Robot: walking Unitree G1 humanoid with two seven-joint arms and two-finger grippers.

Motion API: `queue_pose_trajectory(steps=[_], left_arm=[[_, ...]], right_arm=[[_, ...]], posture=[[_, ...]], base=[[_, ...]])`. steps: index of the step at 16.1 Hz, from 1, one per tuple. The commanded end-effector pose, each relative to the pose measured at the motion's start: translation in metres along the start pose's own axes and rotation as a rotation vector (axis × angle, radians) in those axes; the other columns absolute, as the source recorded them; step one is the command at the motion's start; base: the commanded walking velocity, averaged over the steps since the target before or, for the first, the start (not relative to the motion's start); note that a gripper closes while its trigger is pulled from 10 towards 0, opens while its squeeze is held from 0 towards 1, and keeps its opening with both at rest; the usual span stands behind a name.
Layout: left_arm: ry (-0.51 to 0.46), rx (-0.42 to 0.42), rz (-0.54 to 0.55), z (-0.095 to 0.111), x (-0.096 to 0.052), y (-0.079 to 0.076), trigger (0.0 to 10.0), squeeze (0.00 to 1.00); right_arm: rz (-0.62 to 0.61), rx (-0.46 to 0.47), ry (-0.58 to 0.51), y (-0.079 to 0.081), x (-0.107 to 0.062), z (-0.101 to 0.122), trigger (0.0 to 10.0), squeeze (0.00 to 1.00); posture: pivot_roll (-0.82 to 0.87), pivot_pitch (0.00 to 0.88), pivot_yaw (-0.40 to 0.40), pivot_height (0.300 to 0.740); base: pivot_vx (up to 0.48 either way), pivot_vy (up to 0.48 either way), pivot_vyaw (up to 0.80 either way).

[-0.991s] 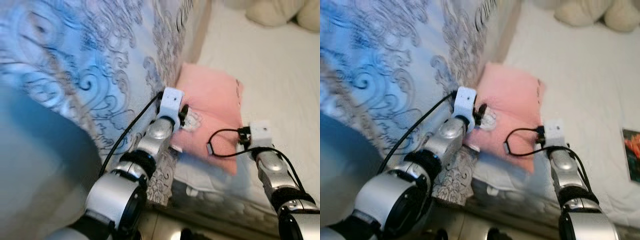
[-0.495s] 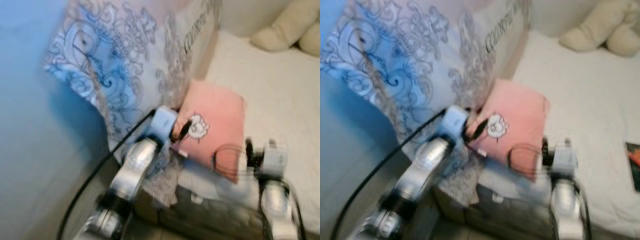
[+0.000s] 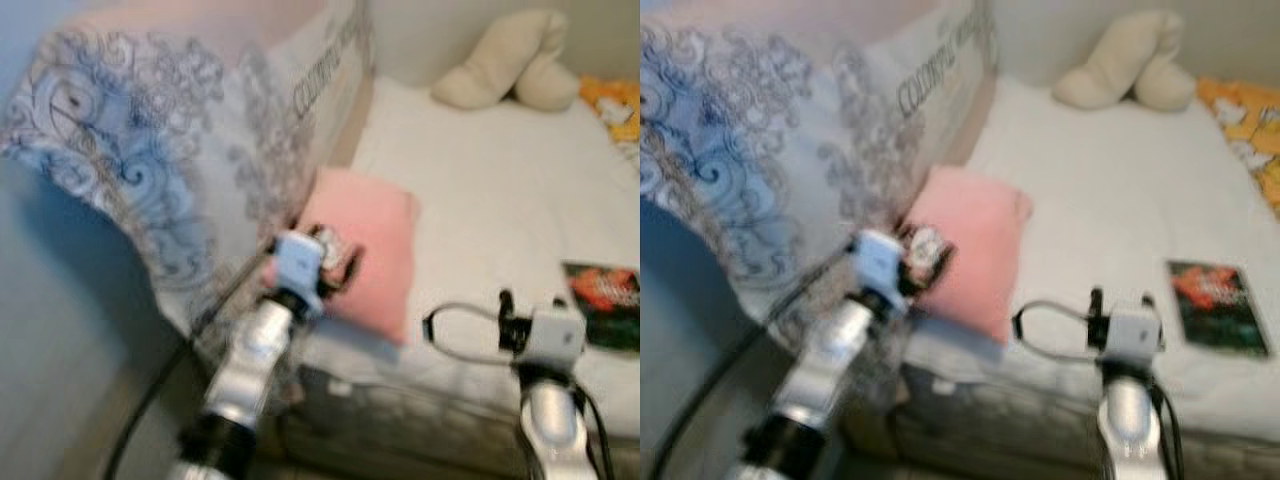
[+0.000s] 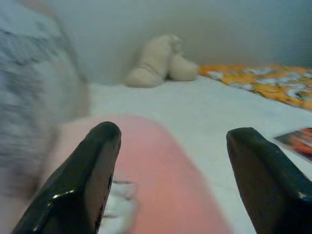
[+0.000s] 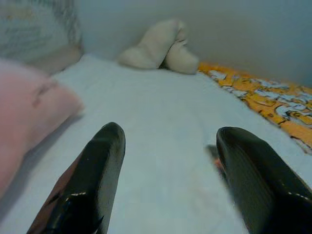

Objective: Clean up the room

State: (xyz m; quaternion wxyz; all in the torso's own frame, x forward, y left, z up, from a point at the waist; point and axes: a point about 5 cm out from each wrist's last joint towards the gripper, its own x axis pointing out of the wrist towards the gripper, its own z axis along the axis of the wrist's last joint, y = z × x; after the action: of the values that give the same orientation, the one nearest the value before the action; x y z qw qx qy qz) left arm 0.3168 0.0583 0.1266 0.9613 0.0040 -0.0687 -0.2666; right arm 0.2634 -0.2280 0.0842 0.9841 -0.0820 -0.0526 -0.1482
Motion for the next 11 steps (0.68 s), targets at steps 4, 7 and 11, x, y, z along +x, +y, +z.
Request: queue_pose_trajectory(steps=[4,7,11], left_arm=[[0.108,-0.1,0.099,-0.019,0.0,0.017,10.0,0.0],[0.123,-0.086,0.108,-0.02,0.003,0.02,10.0,0.0],[0.159,-0.105,0.239,-0.031,-0.015,0.051,10.0,0.0]], right_arm=[[0.1,0.041,0.021,0.022,0.009,0.002,10.0,0.0],[0.148,0.044,0.04,0.032,0.006,-0.001,10.0,0.0],[0.174,0.102,0.028,0.036,0.003,0.002,10.0,0.0]], posture=[[0.04,0.0,0.049,0.74],[0.05,0.0,0.054,0.74],[0.03,0.0,0.06,0.74]], base=[[0.067,-0.413,0.0],[0.275,-0.391,0.0],[0.277,-0.388,0.0]])
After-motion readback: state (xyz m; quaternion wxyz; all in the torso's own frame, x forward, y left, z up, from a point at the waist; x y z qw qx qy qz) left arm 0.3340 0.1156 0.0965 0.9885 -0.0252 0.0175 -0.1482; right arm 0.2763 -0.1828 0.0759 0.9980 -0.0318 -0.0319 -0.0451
